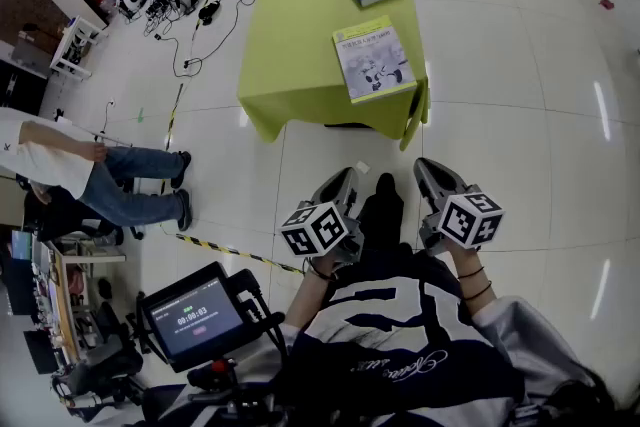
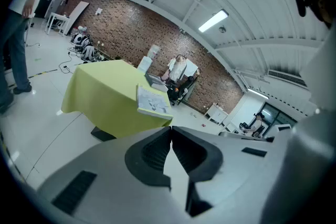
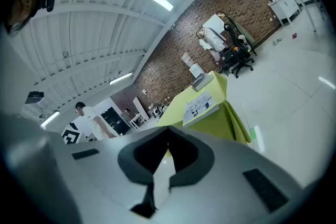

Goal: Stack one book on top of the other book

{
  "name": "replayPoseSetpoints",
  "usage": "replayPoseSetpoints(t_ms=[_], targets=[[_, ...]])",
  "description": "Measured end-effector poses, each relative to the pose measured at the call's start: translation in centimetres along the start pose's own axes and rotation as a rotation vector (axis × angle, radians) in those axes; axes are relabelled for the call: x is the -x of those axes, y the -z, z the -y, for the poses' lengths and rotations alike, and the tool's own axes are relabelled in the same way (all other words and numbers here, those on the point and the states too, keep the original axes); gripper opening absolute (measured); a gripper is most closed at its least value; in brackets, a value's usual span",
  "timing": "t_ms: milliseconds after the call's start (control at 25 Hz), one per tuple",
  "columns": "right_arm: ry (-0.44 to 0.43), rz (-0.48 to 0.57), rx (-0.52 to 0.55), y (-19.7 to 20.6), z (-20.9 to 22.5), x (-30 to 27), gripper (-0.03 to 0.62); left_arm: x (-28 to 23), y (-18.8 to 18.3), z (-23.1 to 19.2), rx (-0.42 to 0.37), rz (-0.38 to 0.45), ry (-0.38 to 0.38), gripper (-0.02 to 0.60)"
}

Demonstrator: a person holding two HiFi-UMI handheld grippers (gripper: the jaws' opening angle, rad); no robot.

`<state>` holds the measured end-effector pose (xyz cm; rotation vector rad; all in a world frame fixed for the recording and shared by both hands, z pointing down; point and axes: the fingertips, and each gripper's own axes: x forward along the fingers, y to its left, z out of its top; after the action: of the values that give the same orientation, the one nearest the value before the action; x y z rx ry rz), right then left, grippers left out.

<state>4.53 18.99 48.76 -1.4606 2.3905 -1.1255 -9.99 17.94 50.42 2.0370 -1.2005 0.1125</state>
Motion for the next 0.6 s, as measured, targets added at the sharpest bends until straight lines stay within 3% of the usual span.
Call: replayPoseSetpoints(t_ms=[120,480,600], targets=[[0.001,-0.017,-0.005,-0.4,0.7,-1.0,-0.005,-1.4,-0.5,-1.4,0.024,-0.02,-0.005,0.017],[0.068,-0.109,-0.043,-3.3,6.8,-9.7,-0.002,-12.3,-5.1,-8.1,0.135,-0.139,0.001,0.021],[0.057,-0.138,-0.122,-3.7,8.8,-12.7,0.109,-14.8,-6.3,-10.5,0.215,-0.156,0.01,0.059]])
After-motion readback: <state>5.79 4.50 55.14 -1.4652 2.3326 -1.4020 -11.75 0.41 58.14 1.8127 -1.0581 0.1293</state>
